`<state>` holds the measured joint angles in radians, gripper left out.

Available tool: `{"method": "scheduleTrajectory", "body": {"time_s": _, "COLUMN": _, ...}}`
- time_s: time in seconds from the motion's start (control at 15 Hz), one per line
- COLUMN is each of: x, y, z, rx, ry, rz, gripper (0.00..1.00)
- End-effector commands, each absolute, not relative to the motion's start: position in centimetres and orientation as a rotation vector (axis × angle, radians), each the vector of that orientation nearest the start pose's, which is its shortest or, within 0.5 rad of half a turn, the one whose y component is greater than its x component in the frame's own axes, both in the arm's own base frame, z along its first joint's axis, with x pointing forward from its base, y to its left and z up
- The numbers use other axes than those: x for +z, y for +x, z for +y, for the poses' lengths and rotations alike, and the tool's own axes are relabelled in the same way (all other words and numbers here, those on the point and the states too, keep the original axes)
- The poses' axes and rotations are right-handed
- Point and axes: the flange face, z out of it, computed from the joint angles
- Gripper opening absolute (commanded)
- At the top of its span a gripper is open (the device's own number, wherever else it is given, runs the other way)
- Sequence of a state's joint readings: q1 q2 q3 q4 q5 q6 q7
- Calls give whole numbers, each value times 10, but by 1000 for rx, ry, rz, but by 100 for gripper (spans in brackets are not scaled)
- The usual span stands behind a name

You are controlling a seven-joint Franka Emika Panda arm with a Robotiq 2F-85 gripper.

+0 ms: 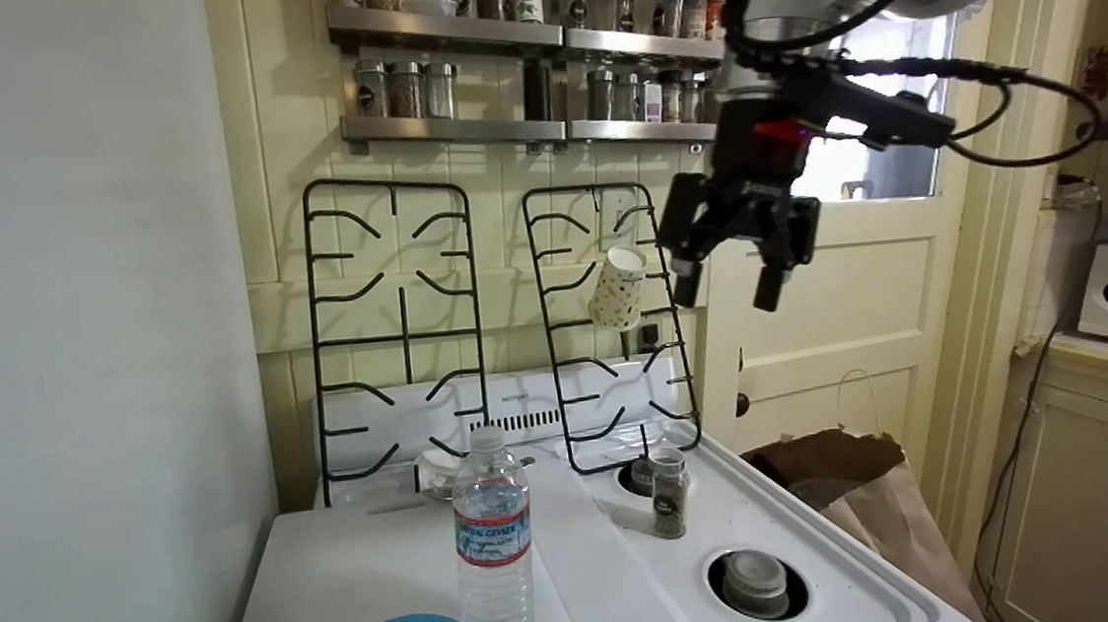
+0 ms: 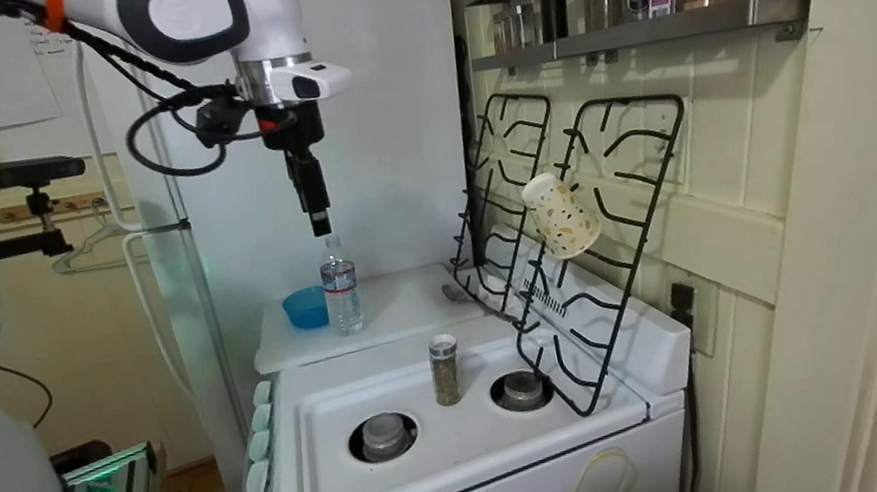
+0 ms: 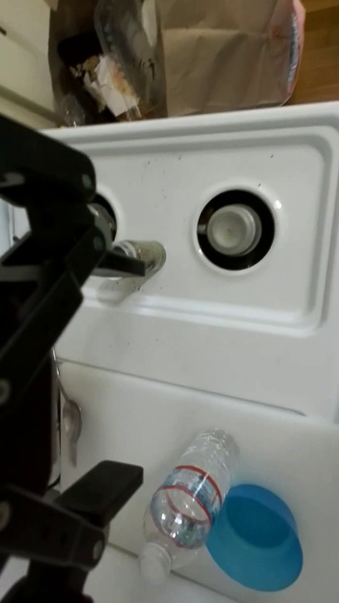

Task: Place the plastic bottle in the blue bowl

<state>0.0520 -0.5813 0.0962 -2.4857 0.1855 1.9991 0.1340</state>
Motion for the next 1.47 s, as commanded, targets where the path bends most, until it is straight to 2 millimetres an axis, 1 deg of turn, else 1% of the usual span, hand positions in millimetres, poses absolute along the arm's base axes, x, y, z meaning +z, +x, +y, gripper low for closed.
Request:
{"method": "scheduleTrajectory", "body": {"time_s": 0.0, "x": 483, "y": 424, "z": 143, "rx": -71, "ry": -2984, "rz": -133, "gripper": 100}}
{"method": "scheduleTrajectory", "body": {"time_s": 0.13, "x": 482, "y": 435, "z": 178, "rx": -46, "ry": -2982, "rz": -276, "gripper": 100}}
{"method": "scheduleTrajectory", "body": {"time_s": 0.2, "x": 476, "y": 441, "z": 194, "rx": -31, "ry": -2974, "rz": -348, "gripper": 100}}
{"method": "scheduleTrajectory", "body": {"time_s": 0.33, "x": 468, "y": 449, "z": 217, "rx": 24, "ry": -2955, "rz": -464, "gripper": 100}}
{"method": "scheduleTrajectory", "body": {"time_s": 0.4, "x": 467, "y": 450, "z": 224, "rx": 53, "ry": -2951, "rz": -507, "gripper": 100}}
{"method": "scheduleTrajectory", "body": {"time_s": 0.67, "x": 439, "y": 458, "z": 254, "rx": 132, "ry": -2896, "rz": -716, "gripper": 100}}
{"method": "scheduleTrajectory", "body": {"time_s": 0.87, "x": 424, "y": 462, "z": 270, "rx": 175, "ry": -2881, "rz": -830, "gripper": 100}}
{"method": "scheduleTrajectory", "body": {"time_s": 1.0, "x": 421, "y": 466, "z": 278, "rx": 179, "ry": -2886, "rz": -872, "gripper": 100}}
{"method": "scheduleTrajectory", "body": {"time_s": 1.07, "x": 420, "y": 466, "z": 281, "rx": 186, "ry": -2900, "rz": -889, "gripper": 100}}
{"method": "scheduleTrajectory", "body": {"time_s": 1.2, "x": 417, "y": 467, "z": 282, "rx": 234, "ry": -2952, "rz": -916, "gripper": 97}}
{"method": "scheduleTrajectory", "body": {"time_s": 1.27, "x": 416, "y": 467, "z": 284, "rx": 255, "ry": -2957, "rz": -941, "gripper": 97}}
{"method": "scheduleTrajectory", "body": {"time_s": 1.33, "x": 415, "y": 468, "z": 286, "rx": 274, "ry": -2961, "rz": -968, "gripper": 94}}
{"method": "scheduleTrajectory", "body": {"time_s": 1.4, "x": 415, "y": 468, "z": 287, "rx": 289, "ry": -2962, "rz": -990, "gripper": 95}}
